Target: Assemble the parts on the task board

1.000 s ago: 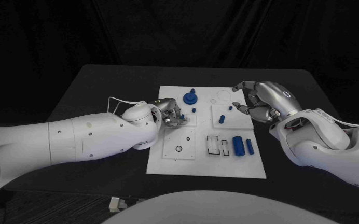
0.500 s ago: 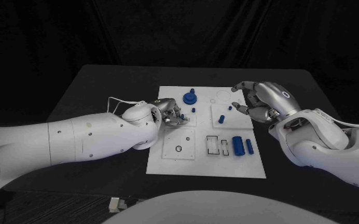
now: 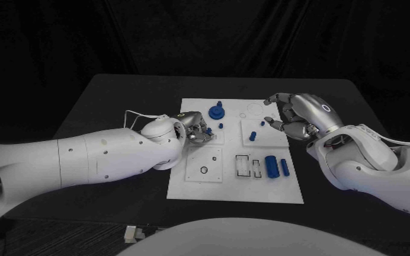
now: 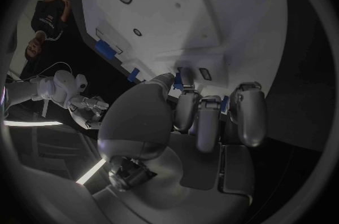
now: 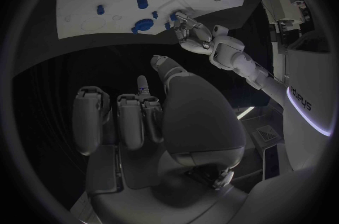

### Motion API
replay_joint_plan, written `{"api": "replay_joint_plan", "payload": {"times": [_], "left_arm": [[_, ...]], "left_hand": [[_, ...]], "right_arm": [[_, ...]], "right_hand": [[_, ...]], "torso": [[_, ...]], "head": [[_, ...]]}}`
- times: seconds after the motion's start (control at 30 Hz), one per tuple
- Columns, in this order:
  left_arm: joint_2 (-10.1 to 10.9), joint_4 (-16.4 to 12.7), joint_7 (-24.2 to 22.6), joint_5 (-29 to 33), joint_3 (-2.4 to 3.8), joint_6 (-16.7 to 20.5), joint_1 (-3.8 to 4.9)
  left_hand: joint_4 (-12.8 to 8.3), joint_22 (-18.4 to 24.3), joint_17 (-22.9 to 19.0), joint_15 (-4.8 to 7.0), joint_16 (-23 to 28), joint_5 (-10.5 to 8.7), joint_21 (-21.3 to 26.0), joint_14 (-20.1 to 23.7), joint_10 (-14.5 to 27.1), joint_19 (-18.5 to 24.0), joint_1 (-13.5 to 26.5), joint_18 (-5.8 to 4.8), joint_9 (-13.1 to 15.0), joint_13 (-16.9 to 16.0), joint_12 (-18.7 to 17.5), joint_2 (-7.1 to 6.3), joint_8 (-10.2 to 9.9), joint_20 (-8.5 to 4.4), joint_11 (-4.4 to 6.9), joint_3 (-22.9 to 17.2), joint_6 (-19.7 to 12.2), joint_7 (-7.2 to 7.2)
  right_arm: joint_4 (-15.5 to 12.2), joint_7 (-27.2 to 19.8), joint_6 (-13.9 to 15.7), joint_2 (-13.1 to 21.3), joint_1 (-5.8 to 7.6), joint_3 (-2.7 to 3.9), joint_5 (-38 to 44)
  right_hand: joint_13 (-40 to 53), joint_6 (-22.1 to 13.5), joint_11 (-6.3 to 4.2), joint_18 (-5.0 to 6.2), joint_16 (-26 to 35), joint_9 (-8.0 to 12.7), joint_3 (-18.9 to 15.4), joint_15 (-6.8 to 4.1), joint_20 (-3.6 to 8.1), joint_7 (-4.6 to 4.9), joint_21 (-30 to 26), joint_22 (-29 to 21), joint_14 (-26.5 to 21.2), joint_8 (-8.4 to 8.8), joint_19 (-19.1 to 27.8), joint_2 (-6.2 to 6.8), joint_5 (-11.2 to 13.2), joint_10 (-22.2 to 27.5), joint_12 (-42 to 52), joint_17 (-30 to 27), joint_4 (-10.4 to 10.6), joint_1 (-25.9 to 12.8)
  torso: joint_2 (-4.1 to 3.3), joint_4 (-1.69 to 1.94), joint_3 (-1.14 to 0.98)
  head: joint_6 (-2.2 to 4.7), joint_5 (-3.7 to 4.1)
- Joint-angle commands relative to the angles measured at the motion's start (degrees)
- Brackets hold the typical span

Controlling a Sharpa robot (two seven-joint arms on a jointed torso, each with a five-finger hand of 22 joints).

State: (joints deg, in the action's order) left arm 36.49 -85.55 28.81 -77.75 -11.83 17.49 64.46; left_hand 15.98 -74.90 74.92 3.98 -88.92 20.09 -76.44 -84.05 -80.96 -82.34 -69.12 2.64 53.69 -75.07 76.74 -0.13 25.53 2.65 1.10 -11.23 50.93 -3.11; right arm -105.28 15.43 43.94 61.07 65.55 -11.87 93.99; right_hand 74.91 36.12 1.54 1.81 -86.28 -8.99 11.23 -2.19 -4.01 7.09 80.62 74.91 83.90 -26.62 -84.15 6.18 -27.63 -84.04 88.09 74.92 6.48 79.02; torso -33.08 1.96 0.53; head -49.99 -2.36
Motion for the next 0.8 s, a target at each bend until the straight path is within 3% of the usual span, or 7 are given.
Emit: {"api": "replay_joint_plan", "payload": {"times": [0.03,0.13,0.3,0.53,0.8], "left_arm": [[-0.16,0.31,-1.02,0.54,-0.41,-1.52,-0.46],[-0.19,0.43,-1.42,0.54,-0.41,-1.45,-0.46],[-0.21,0.53,-2.16,0.54,-0.41,-1.60,-0.46],[-0.28,0.65,-2.26,0.54,-0.41,-1.39,-0.47],[0.13,0.33,-3.69,0.54,-0.41,0.70,-0.47]], "left_hand": [[-0.10,-10.96,13.11,-0.27,0.32,3.56,0.21,-4.66,0.44,0.35,-1.52,0.50,-1.87,-1.44,-0.19,-0.02,-0.90,0.12,0.08,-1.33,-0.42,0.25],[-0.17,-10.95,13.08,-0.25,0.35,6.59,0.26,-4.62,0.60,0.40,-2.65,0.52,-1.95,-1.33,-0.33,-0.19,-0.77,0.10,0.11,-2.84,-0.50,0.26],[-0.29,-10.90,12.98,-0.28,0.42,7.97,0.40,-4.54,0.89,0.54,-4.27,0.55,-1.93,-1.11,-0.64,-0.95,-0.54,0.08,0.07,-6.83,-1.01,0.16],[0.02,-10.93,13.09,-0.33,0.34,8.56,0.26,-4.61,0.88,0.51,-4.30,0.53,-1.74,-1.11,-0.65,-2.17,-0.02,0.15,0.04,-11.44,-1.14,0.03],[0.38,-10.93,13.17,-0.38,0.28,6.84,0.21,-4.66,0.77,0.51,-2.84,0.52,-1.55,-1.14,-0.58,-3.02,0.51,0.21,-0.05,-13.79,-0.90,0.03]], "right_arm": [[-0.01,-0.18,0.44,0.00,-0.15,0.03,0.10],[0.00,-0.18,0.38,0.00,-0.15,0.03,0.02],[0.04,-0.21,0.29,0.02,-0.17,0.03,0.02],[0.11,-0.24,0.15,0.00,-0.19,0.03,-0.26],[0.10,-0.21,0.01,0.12,-0.21,0.03,-0.38]], "right_hand": [[12.48,0.37,-0.18,0.71,0.22,0.07,-0.02,-0.42,0.37,0.03,-0.31,11.53,4.46,-0.29,-1.17,0.17,-0.20,-4.29,-0.15,7.60,0.42,0.35],[12.43,0.39,-0.17,0.71,0.22,0.09,-0.02,-0.41,0.37,0.04,-0.32,11.53,4.46,-0.30,-1.18,0.13,-0.21,-4.26,-0.19,7.60,0.48,0.29],[12.43,0.39,-0.17,0.71,0.22,0.09,-0.02,-0.41,0.37,0.04,-0.32,11.53,4.46,-0.30,-1.18,0.13,-0.21,-4.26,-0.19,7.60,0.48,0.29],[12.45,0.51,-0.14,0.74,0.23,0.25,0.03,-0.39,0.36,0.06,-0.45,11.49,4.47,-0.33,-1.15,-0.21,-0.56,-4.29,-0.17,7.59,0.96,-0.09],[12.45,0.53,-0.13,0.73,0.24,0.30,0.05,-0.39,0.35,0.06,-0.44,11.50,4.47,-0.33,-1.16,-0.27,-0.76,-4.29,-0.17,7.57,1.07,-0.17]], "torso": [[-0.01,0.01,-0.01],[-0.01,0.00,-0.02],[0.00,0.00,0.00],[0.04,-0.01,0.00],[-0.03,0.00,-0.02]], "head": [[-0.01,0.04],[-0.01,0.00],[-0.01,0.05],[-0.01,0.06],[-0.01,0.12]]}}
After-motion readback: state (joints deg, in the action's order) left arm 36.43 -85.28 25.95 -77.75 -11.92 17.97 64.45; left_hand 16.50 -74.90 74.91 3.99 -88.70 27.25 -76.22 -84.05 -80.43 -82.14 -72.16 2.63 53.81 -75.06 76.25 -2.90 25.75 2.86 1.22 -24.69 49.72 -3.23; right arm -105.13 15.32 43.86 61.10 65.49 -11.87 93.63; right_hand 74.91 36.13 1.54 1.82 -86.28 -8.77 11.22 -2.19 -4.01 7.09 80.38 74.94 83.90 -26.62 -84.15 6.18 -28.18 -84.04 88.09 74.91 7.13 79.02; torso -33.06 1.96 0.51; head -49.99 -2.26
